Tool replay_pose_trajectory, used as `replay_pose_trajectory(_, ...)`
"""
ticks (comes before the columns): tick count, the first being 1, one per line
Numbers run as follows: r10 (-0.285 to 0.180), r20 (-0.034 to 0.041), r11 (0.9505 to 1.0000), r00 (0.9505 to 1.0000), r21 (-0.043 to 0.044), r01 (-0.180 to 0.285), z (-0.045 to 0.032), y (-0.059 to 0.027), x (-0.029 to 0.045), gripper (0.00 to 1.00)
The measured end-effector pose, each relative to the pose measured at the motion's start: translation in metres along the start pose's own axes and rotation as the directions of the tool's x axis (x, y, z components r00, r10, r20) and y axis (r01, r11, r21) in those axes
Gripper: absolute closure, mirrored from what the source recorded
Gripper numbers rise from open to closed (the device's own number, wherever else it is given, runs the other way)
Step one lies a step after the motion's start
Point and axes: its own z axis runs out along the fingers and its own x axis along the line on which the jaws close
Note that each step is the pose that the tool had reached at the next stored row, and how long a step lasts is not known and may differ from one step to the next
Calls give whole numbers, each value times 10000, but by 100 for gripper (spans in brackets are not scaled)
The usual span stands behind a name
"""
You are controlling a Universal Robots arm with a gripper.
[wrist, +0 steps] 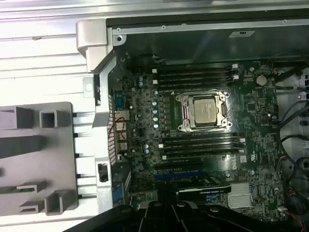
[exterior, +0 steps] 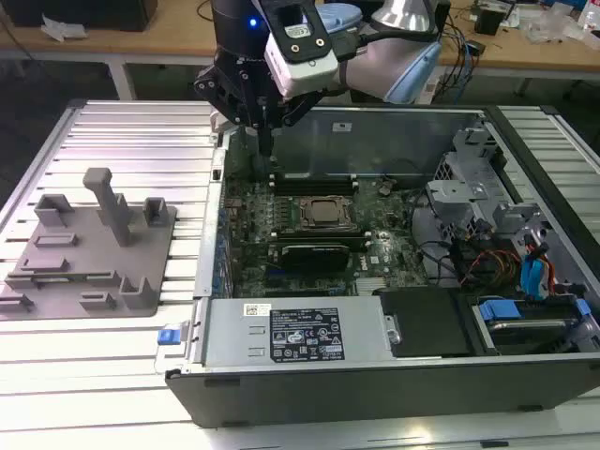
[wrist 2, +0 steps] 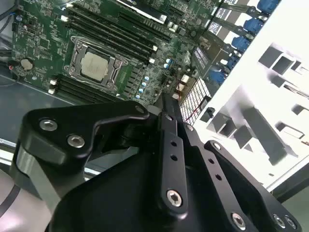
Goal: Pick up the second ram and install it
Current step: 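Reach for the second ram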
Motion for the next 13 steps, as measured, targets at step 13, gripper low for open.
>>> replay_pose_trajectory(13,1,0,10000,10000,0,-1,-3,-8,134,92)
